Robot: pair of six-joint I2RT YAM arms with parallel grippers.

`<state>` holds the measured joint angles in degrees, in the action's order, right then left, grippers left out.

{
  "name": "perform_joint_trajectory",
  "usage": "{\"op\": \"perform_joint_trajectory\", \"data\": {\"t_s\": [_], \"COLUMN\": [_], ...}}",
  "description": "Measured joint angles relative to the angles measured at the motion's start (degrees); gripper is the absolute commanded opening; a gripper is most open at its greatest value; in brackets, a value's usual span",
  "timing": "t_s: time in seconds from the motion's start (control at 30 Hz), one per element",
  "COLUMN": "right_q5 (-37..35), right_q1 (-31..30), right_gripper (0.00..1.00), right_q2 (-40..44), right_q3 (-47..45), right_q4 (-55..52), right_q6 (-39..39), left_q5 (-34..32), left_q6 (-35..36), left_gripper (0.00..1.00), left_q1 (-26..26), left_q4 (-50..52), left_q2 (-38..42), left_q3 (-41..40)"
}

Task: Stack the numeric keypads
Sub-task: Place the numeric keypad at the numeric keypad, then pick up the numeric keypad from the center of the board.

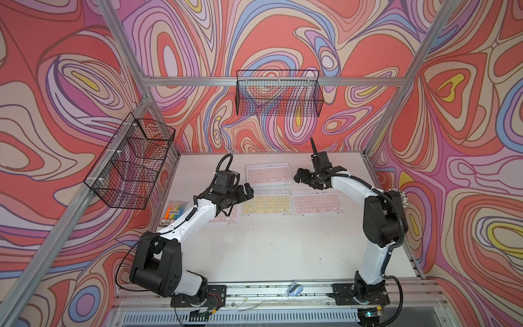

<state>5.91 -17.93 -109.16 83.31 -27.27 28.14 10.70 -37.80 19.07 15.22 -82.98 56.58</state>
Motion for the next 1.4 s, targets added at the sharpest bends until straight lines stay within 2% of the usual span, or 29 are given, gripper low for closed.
{"op": "perform_joint_trajectory", "data": {"t_s": [0.2,0.33,0.5,0.93,1.4], "right_q5": [-9.81,-16.46,-21.99,-15.28,-9.03], "right_q1": [-7.80,-10.19,-13.64,-14.67,-14.67], "right_gripper": [0.98,0.98,0.98,0.86,0.85], "right_q2": [0.55,-0.26,-1.77,-7.50,-11.65], "right_q3": [3.96,9.66,11.98,7.02,6.58], "right_q4": [-6.56,-12.81,-17.62,-15.37,-12.24], "right_q6": [2.40,5.16,8.11,11.21,11.87], "left_q5": [-3.45,-5.90,-7.58,-6.95,-5.64], "left_q6": [2.71,3.98,4.83,4.81,4.85], "left_gripper": [1.00,1.00,1.00,1.00,1.00], "left_q1": [2.73,5.55,6.08,6.08,6.08], "left_q4": [5.40,8.41,10.88,12.44,12.41], "left_q2": [-4.79,-6.47,-7.82,-13.09,-13.97], "left_q3": [4.28,7.78,9.25,9.33,9.44]}}
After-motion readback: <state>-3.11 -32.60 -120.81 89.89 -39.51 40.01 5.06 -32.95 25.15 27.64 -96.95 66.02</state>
